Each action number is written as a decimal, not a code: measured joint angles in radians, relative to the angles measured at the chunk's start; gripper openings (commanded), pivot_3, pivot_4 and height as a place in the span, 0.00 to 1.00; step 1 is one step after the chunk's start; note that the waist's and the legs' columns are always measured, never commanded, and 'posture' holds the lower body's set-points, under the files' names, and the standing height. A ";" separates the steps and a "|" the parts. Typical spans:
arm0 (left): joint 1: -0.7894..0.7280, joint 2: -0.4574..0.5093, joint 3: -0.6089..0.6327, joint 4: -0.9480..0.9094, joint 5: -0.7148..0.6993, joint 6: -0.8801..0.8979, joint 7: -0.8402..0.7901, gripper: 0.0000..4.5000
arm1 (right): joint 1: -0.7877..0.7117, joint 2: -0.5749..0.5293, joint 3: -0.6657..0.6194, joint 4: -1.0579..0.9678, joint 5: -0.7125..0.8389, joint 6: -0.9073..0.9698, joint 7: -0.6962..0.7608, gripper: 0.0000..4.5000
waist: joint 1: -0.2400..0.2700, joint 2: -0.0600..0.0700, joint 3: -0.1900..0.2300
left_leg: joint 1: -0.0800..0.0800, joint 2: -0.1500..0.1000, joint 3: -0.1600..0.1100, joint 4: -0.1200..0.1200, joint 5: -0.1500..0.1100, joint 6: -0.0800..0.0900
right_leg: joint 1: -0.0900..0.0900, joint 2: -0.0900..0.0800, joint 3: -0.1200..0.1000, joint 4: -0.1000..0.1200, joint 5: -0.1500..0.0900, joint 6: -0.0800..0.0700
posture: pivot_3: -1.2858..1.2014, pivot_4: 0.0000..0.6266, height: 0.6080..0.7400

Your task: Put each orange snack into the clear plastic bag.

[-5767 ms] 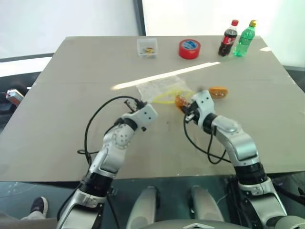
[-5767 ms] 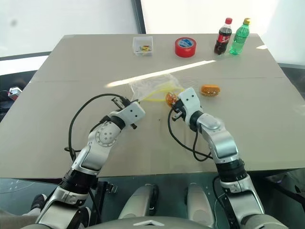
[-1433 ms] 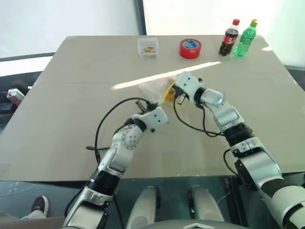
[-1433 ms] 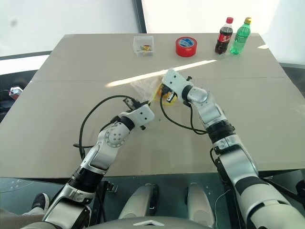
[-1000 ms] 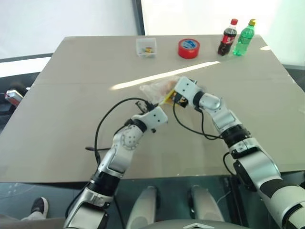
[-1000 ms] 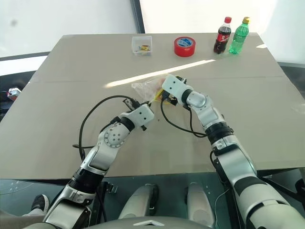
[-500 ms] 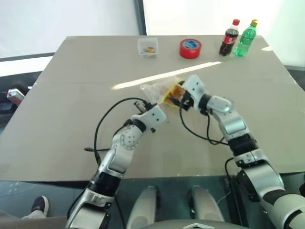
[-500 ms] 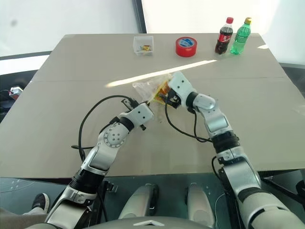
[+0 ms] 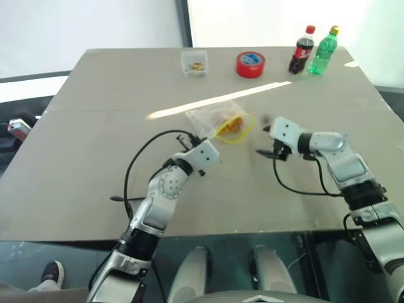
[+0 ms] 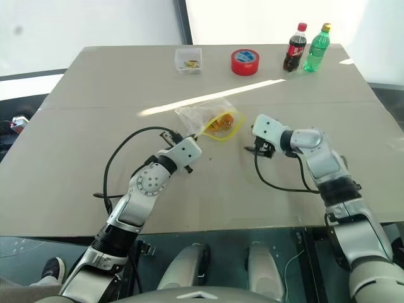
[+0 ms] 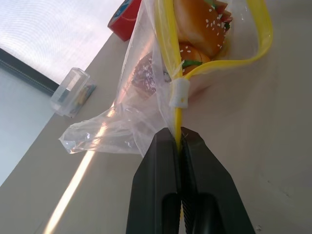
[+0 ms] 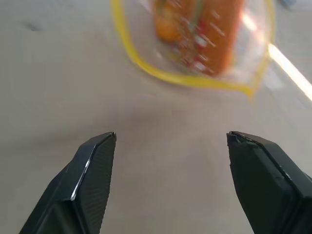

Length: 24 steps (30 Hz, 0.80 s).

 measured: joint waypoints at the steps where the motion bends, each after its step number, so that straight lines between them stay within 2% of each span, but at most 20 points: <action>1: 0.000 0.000 0.000 0.000 0.000 0.000 0.000 0.00 | -0.028 0.013 0.009 0.051 -0.041 -0.046 -0.061 0.82 | 0.000 0.000 0.000 | 0.000 0.000 0.000 0.000 0.000 0.000 | 0.000 0.000 0.000 0.000 0.000 0.000 | 0.52 0.24 1.00; 4: 0.000 -0.001 0.000 0.000 0.000 0.000 0.000 0.00 | -0.091 0.033 0.045 0.161 -0.130 -0.161 -0.184 0.82 | 0.002 0.000 0.000 | -0.001 0.000 0.001 0.000 0.000 0.000 | 0.000 0.000 0.000 -0.001 0.000 0.000 | 0.52 0.24 1.00; 8: 0.001 -0.001 0.001 0.000 0.000 0.001 0.000 0.00 | -0.138 0.083 0.058 0.257 -0.175 -0.256 -0.276 0.82 | 0.002 0.000 0.000 | -0.001 0.000 0.000 0.000 0.000 0.000 | 0.000 0.000 0.000 -0.001 0.000 0.000 | 0.52 0.24 1.00; 11: 0.001 0.000 0.001 0.000 0.000 0.003 0.000 0.00 | -0.163 0.096 0.066 0.305 -0.192 -0.304 -0.292 0.63 | 0.004 0.000 0.000 | -0.001 0.000 0.000 0.000 0.000 0.000 | 0.000 0.000 0.000 -0.001 0.000 0.000 | 0.52 0.24 1.00; 14: 0.002 0.000 0.001 0.000 0.000 0.007 0.000 0.00 | -0.175 0.096 0.081 0.342 -0.211 -0.349 -0.294 0.29 | 0.003 0.000 0.000 | -0.001 0.000 0.000 0.000 0.000 0.000 | 0.000 0.000 0.000 -0.001 0.000 0.000 | 0.52 0.24 1.00; 17: 0.002 0.000 0.001 0.000 0.000 0.011 0.000 0.00 | -0.175 0.099 0.083 0.361 -0.217 -0.371 -0.294 0.01 | 0.002 0.000 0.000 | -0.001 0.000 0.000 0.000 0.000 0.000 | 0.000 0.000 0.000 -0.001 0.000 0.000 | 0.52 0.24 1.00; 24: 0.003 -0.001 0.001 0.000 0.000 0.012 0.003 0.00 | -0.175 0.098 0.082 0.361 -0.218 -0.393 -0.286 0.01 | 0.002 0.000 0.000 | 0.000 0.000 -0.001 0.000 0.000 0.000 | 0.000 0.000 0.000 -0.001 0.000 0.000 | 0.52 0.24 1.00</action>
